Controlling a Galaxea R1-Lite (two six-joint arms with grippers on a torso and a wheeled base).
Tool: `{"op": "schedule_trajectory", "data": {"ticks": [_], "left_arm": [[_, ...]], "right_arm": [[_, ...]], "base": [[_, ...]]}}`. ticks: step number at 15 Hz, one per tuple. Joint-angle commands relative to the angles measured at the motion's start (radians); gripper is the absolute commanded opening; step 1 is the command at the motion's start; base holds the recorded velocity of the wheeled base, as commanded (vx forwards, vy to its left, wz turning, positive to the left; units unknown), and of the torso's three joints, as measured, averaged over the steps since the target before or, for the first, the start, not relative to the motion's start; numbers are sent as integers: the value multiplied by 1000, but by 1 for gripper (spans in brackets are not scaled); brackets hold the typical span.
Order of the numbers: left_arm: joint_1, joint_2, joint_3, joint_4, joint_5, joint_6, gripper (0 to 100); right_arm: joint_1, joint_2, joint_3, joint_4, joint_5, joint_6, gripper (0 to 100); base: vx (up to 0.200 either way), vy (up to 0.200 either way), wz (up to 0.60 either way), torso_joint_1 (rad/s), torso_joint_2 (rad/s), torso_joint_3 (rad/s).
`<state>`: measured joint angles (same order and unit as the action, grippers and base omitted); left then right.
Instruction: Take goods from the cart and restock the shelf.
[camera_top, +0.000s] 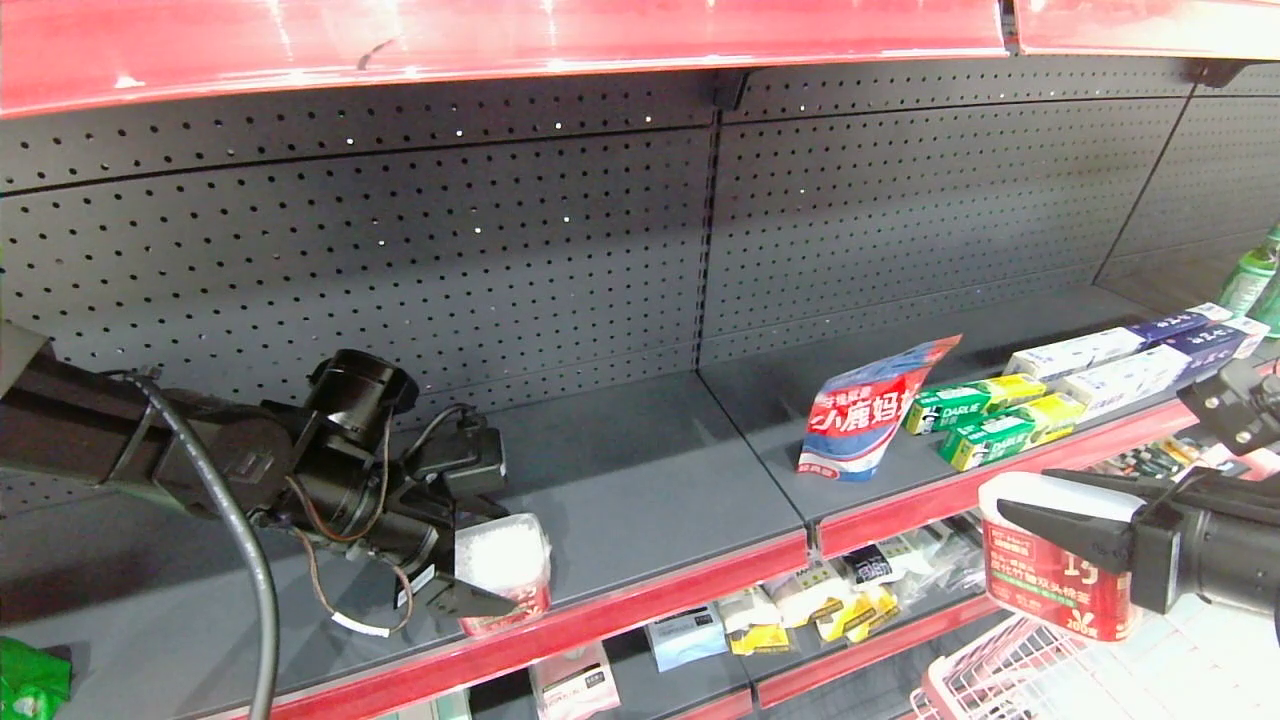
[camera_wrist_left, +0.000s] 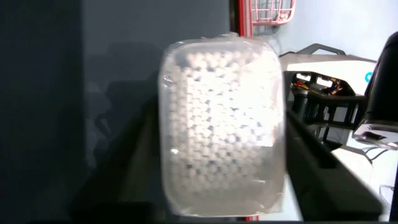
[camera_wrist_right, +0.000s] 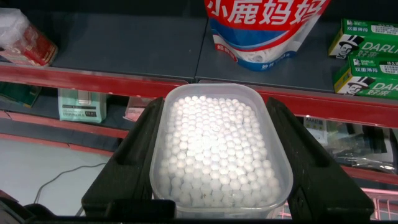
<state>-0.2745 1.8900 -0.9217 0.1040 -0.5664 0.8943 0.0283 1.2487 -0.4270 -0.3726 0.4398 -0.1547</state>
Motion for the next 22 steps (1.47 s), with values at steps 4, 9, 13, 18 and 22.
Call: {"op": "schedule_trajectory", "data": {"ticks": [4, 9, 13, 18, 22], "left_arm": [[0, -2, 1, 0, 0, 2, 100], [4, -43, 1, -4, -1, -6, 100], [41, -111, 14, -6, -9, -14, 100], [126, -262, 78, -33, -10, -61, 100], [146, -402, 290, -262, 71, -213, 100]], "right_arm": [[1, 1, 1, 0, 0, 0, 0], [1, 0, 5, 0, 0, 0, 0], [1, 0, 8, 0, 0, -2, 0], [2, 0, 5, 0, 2, -25, 0], [41, 0, 2, 0, 2, -25, 0]], "base": [[0, 0, 0, 0, 0, 0], [0, 0, 0, 0, 0, 0], [0, 0, 0, 0, 0, 0], [0, 0, 0, 0, 0, 0], [0, 0, 0, 0, 0, 0]]}}
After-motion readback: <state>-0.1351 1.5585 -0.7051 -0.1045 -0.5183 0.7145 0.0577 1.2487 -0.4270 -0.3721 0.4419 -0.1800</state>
